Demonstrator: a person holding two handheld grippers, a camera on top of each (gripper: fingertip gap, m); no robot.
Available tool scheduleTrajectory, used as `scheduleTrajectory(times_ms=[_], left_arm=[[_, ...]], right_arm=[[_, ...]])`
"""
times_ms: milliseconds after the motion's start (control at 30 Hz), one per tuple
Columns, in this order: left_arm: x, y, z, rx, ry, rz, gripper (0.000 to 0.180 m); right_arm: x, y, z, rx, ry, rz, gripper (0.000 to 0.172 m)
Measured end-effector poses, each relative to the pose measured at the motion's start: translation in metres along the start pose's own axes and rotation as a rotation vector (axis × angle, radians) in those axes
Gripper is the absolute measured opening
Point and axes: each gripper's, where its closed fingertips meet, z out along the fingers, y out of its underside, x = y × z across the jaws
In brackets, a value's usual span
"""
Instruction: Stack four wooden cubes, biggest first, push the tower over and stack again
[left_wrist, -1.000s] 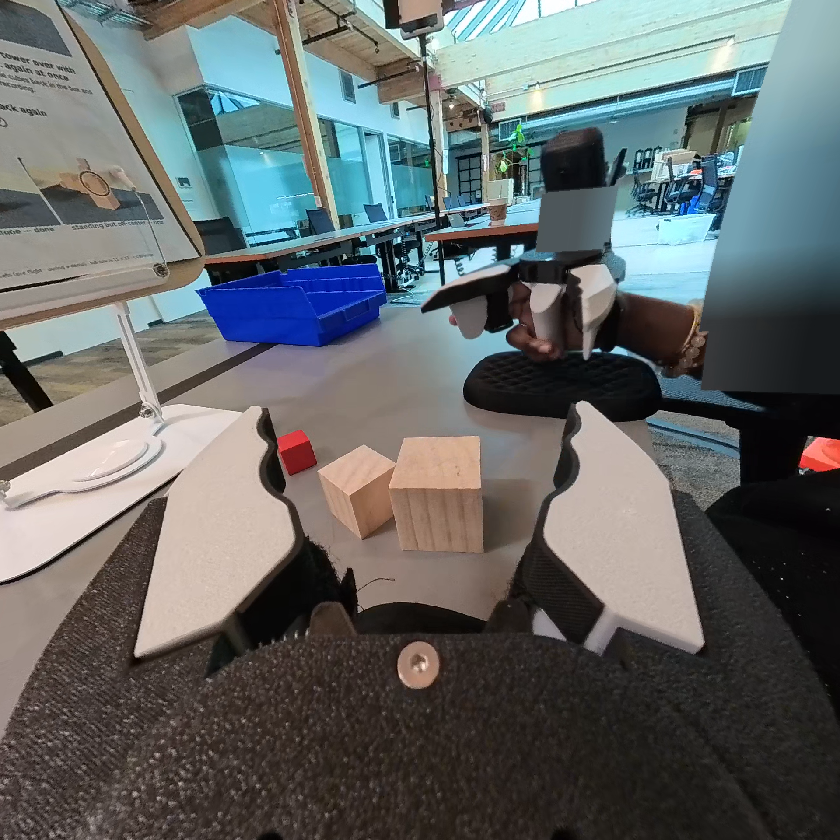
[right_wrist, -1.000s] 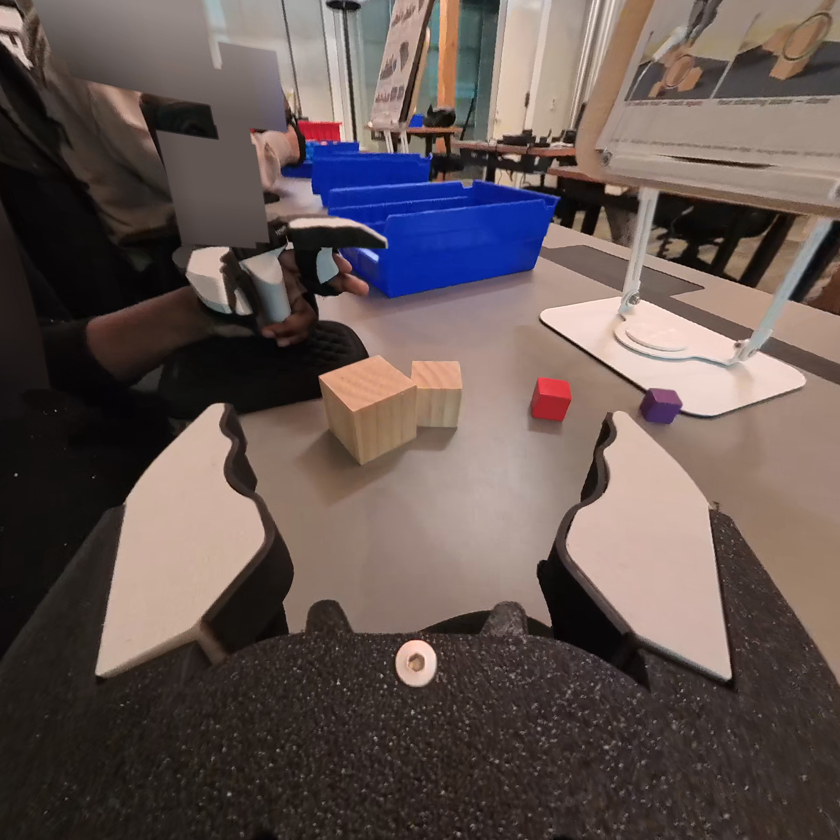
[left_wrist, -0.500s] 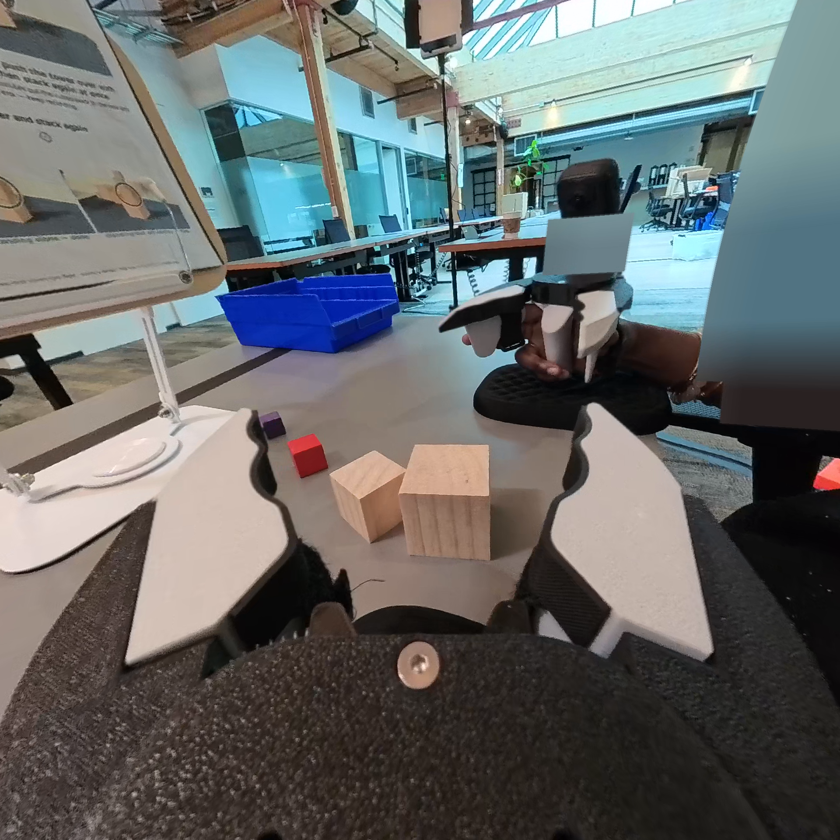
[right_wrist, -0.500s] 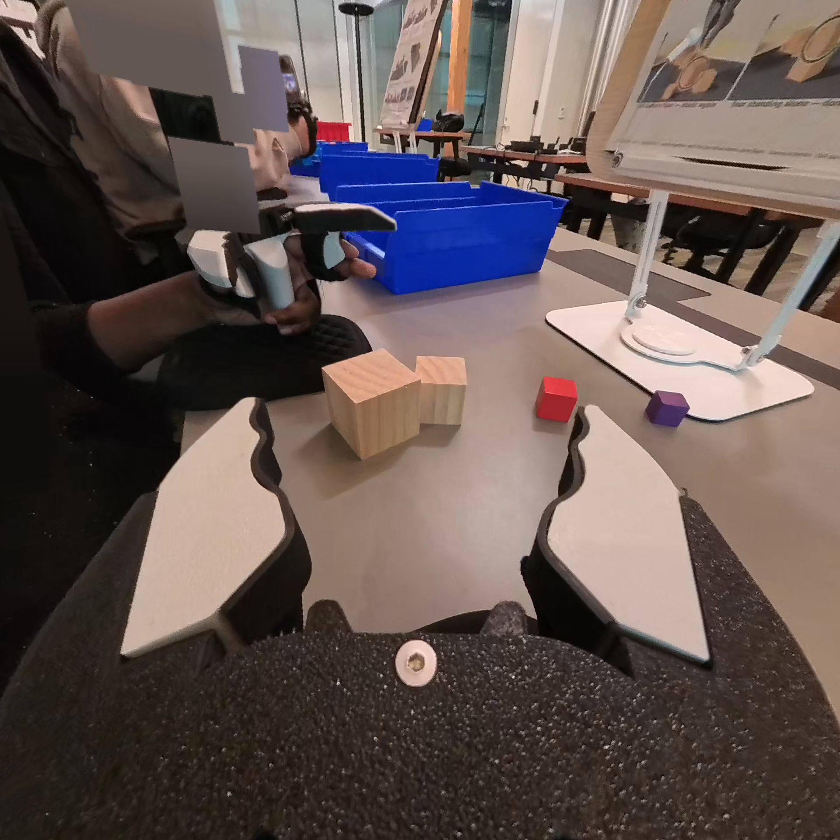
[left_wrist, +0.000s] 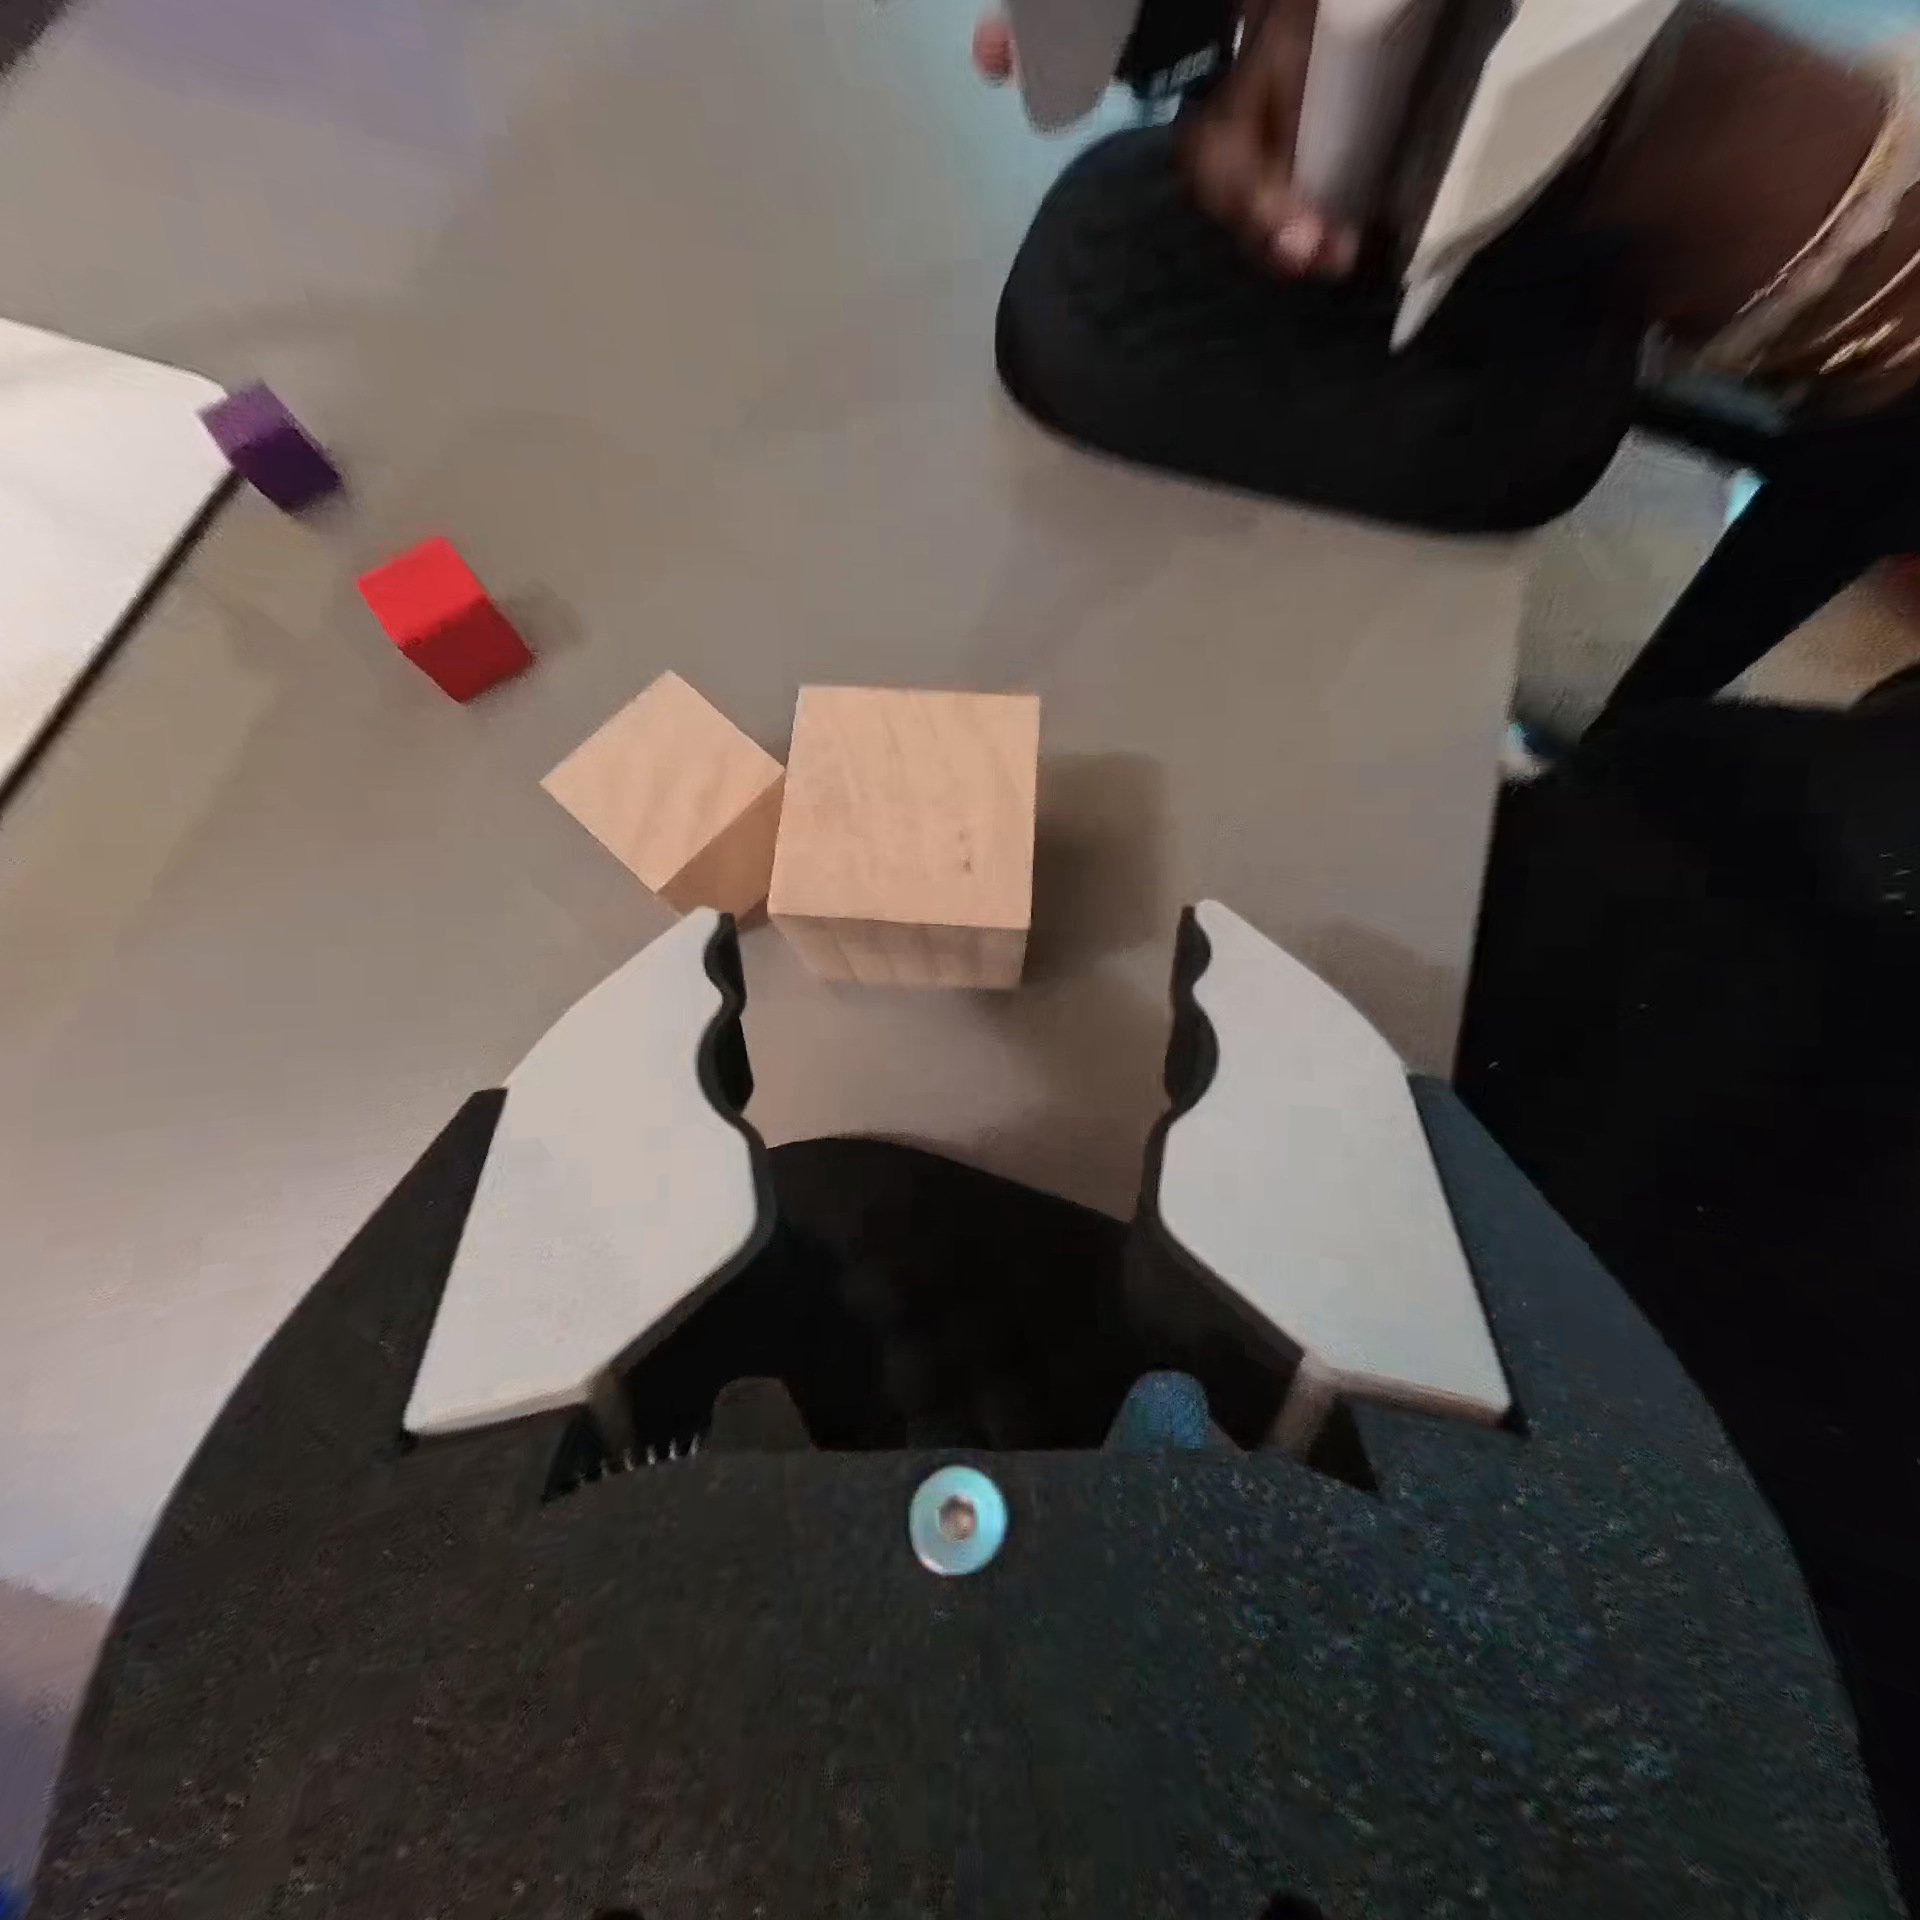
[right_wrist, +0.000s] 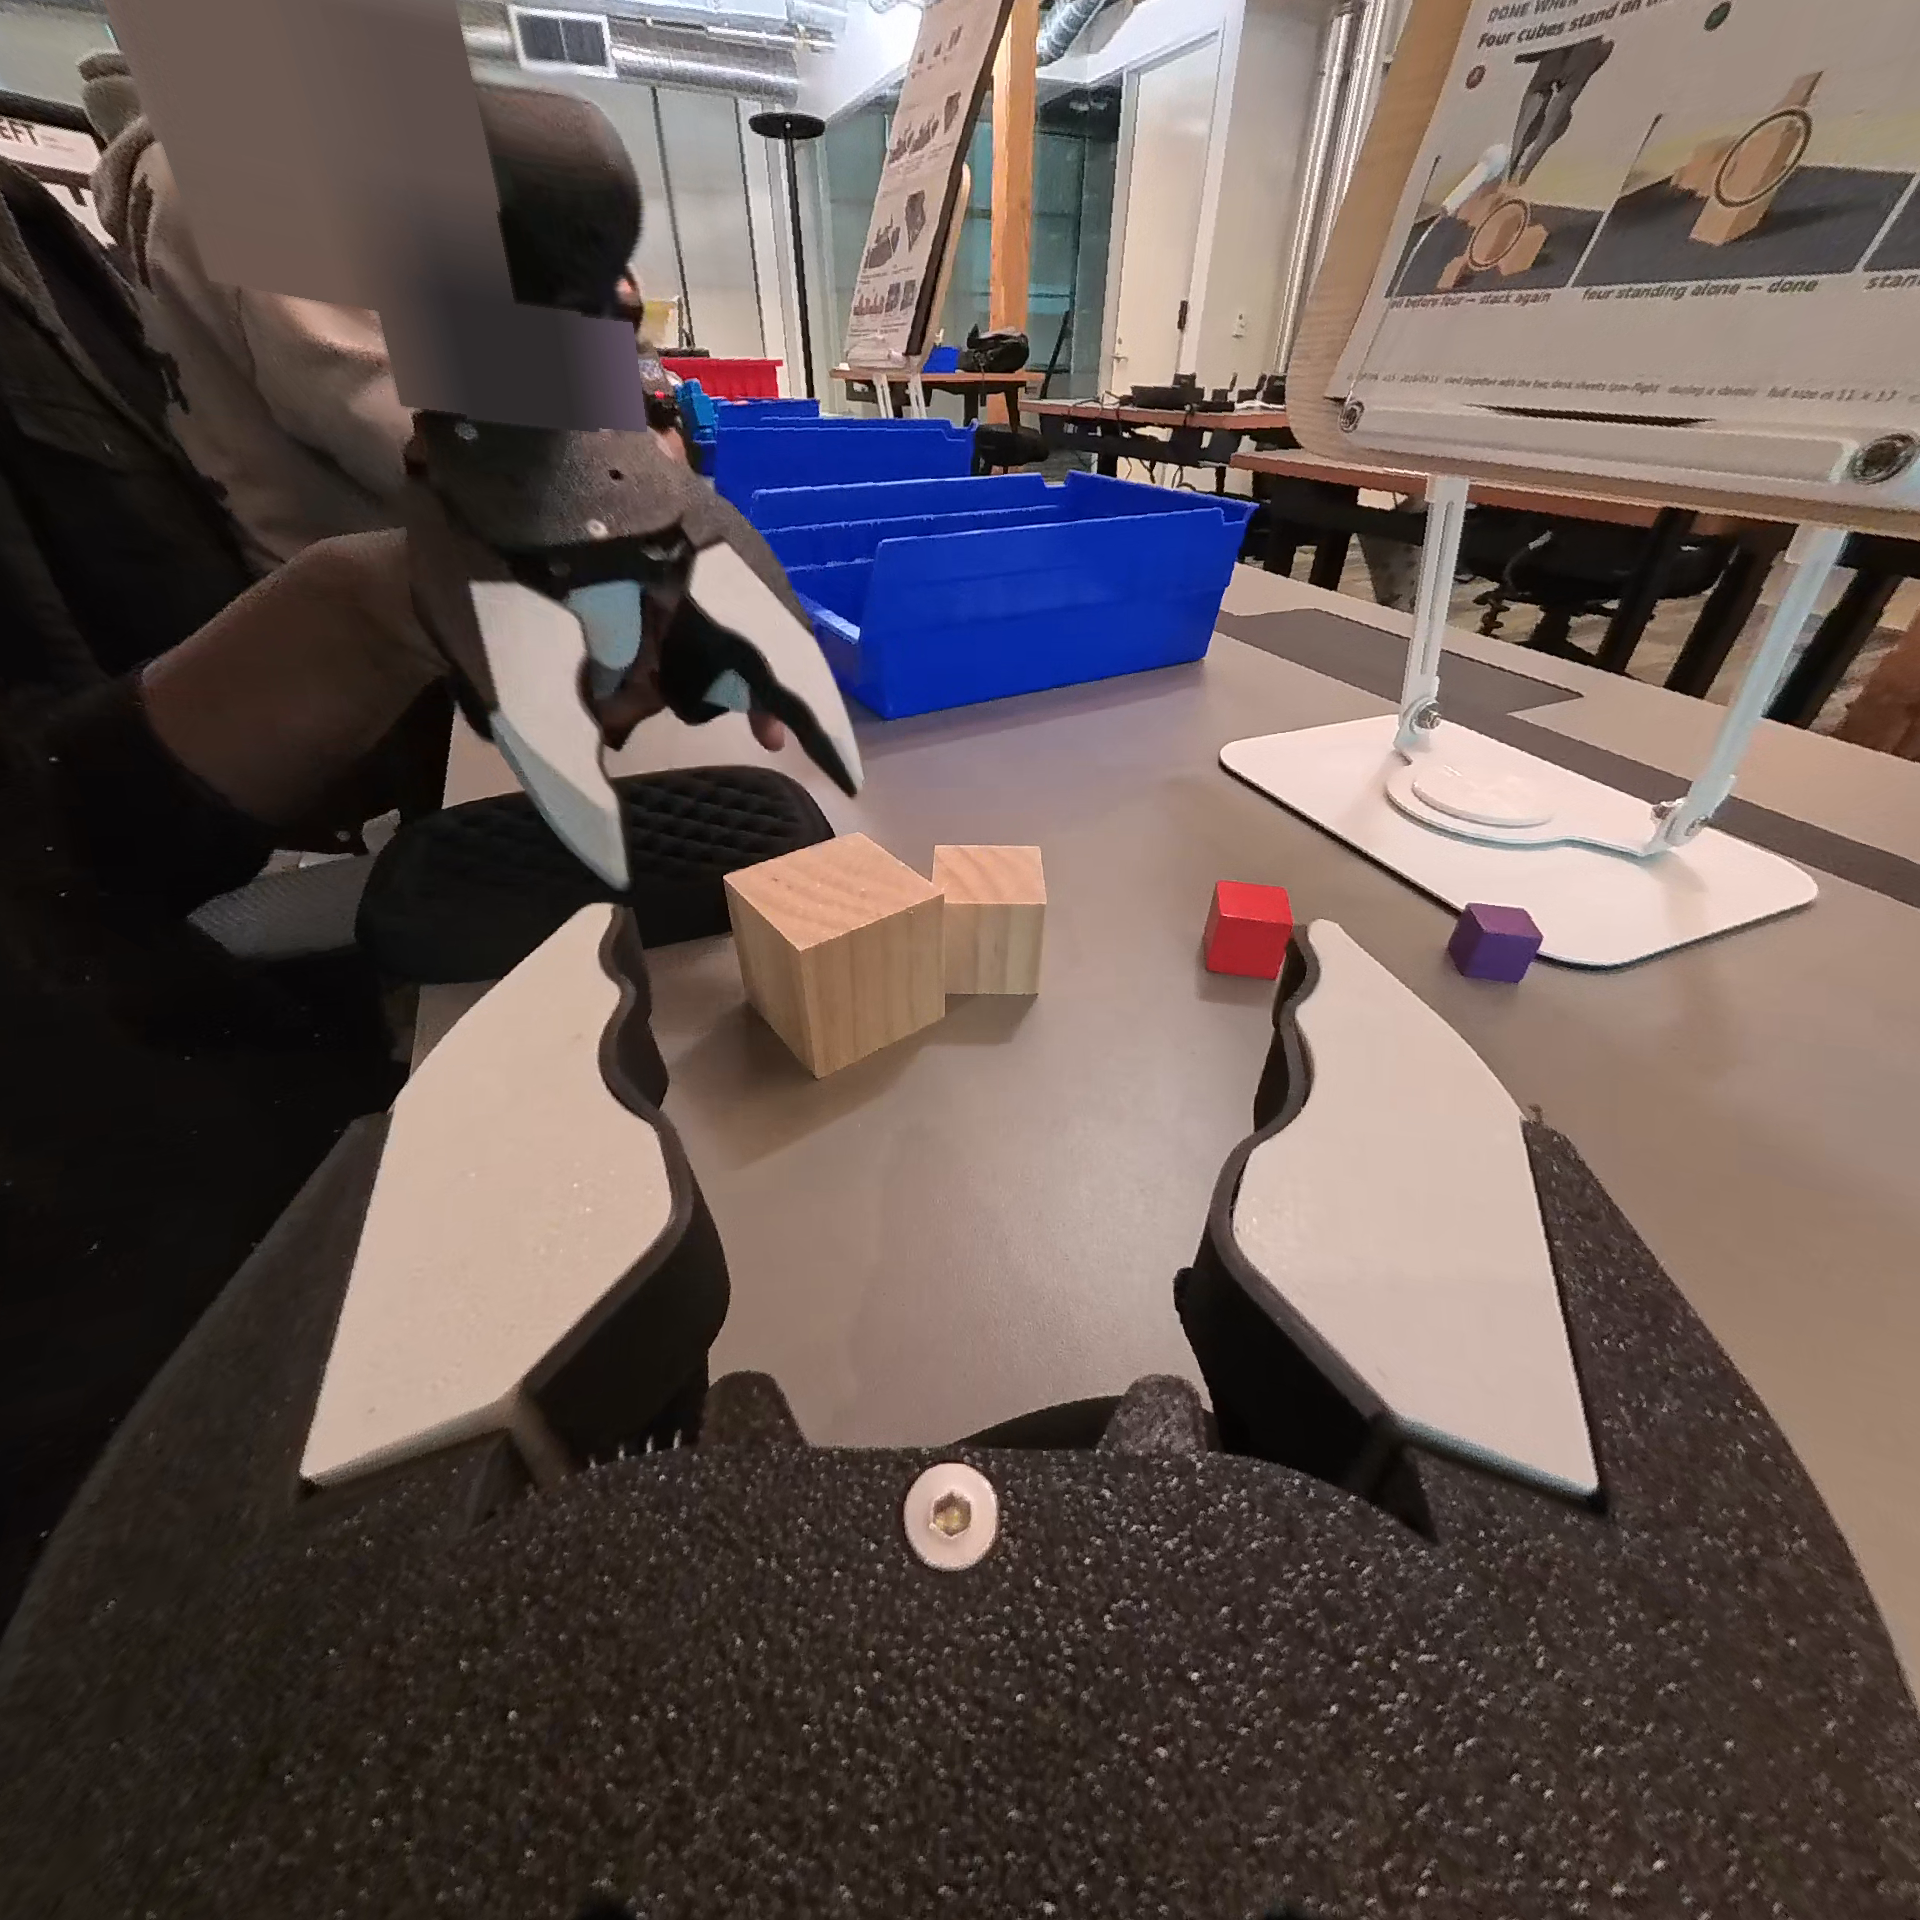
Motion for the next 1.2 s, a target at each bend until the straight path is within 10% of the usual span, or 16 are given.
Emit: scheduleTrajectory(times_ms=[567, 1200], left_arm=[[-0.008, 0.009, 0.041, -0.341, 0.083, 0.094, 0.059], [0.035, -0.043, 0.078, -0.285, 0.285, 0.289, 0.059]], right_arm=[[-0.006, -0.003, -0.003, 0.027, -0.047, -0.009, 0.110], [-0.036, 0.002, -0.005, -0.008, -0.260, -0.064, 0.103]])
